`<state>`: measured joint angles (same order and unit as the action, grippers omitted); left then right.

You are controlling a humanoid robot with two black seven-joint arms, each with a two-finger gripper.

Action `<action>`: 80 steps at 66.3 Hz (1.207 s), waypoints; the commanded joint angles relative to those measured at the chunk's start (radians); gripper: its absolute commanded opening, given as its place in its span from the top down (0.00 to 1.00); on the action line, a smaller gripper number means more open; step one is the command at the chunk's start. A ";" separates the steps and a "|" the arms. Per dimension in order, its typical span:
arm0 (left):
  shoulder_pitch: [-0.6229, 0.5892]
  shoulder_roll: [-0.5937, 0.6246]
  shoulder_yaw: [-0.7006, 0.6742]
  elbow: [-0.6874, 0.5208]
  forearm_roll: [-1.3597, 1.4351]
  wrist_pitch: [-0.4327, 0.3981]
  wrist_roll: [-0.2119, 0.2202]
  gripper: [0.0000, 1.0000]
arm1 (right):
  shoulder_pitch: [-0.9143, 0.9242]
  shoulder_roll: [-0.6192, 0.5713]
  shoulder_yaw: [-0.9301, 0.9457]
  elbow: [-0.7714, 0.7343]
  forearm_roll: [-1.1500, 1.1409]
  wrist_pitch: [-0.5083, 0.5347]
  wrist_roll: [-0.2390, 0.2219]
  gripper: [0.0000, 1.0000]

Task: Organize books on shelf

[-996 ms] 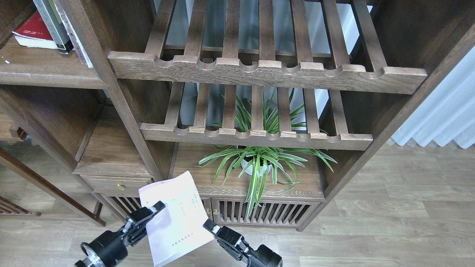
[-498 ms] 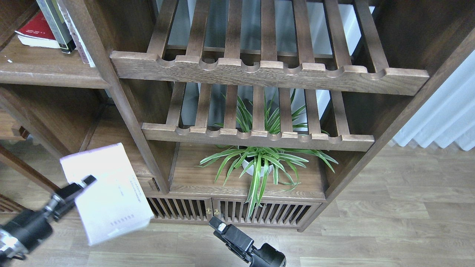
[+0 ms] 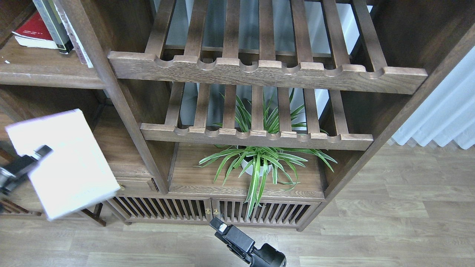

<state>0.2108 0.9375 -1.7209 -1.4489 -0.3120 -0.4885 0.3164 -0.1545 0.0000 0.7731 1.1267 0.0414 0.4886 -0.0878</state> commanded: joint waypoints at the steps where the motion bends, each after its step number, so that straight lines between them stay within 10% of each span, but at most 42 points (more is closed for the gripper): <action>1: -0.013 0.055 -0.059 0.015 0.002 0.000 0.012 0.93 | 0.000 0.000 0.000 -0.001 0.000 0.000 0.000 0.05; 34: -0.390 0.087 -0.068 0.146 0.290 0.000 0.041 0.92 | -0.008 0.000 0.000 -0.001 0.000 0.000 0.000 0.05; 80: -1.074 -0.052 0.322 0.432 0.672 0.000 0.062 0.92 | -0.010 0.000 0.008 -0.001 -0.001 0.000 0.000 0.05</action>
<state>-0.7902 0.9070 -1.4531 -1.0761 0.3385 -0.4891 0.3751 -0.1642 0.0000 0.7765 1.1271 0.0401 0.4886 -0.0885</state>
